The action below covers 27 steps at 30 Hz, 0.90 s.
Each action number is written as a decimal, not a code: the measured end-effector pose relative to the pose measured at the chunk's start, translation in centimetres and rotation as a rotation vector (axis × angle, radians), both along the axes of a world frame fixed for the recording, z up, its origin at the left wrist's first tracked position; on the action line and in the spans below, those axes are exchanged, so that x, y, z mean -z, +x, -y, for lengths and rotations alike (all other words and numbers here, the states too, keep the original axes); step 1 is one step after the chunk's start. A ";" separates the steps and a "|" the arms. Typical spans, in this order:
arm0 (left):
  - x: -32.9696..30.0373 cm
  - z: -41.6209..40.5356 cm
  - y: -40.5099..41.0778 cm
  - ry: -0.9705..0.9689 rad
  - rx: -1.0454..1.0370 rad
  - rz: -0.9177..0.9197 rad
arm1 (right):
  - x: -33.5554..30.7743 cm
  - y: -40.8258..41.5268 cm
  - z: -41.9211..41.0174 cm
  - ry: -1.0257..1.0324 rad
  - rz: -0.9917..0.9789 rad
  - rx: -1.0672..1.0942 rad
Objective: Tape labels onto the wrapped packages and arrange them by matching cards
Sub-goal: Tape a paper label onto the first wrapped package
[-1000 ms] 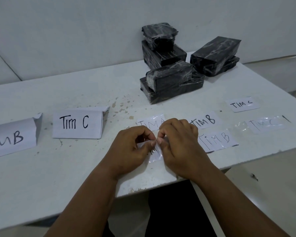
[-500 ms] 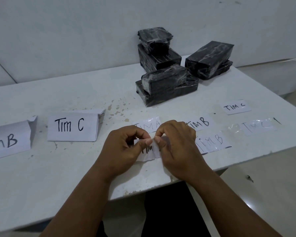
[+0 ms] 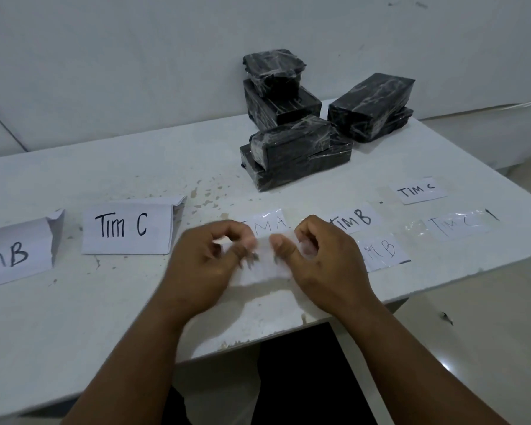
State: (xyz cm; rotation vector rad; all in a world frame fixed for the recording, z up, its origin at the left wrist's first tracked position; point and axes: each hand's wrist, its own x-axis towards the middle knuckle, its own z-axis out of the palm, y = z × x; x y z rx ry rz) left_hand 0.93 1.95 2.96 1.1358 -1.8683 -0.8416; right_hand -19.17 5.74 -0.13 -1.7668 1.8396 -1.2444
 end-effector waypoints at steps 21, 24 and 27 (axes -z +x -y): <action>-7.4 2.3 1.5 -0.134 0.033 -0.224 | -6.6 2.4 0.9 0.235 1.151 -0.329; -8.4 3.1 1.0 -0.129 0.028 -0.224 | -7.7 1.9 2.2 0.160 1.373 -0.295; -8.9 3.8 0.6 -0.142 0.014 -0.222 | -8.7 1.7 3.2 0.178 1.646 -0.298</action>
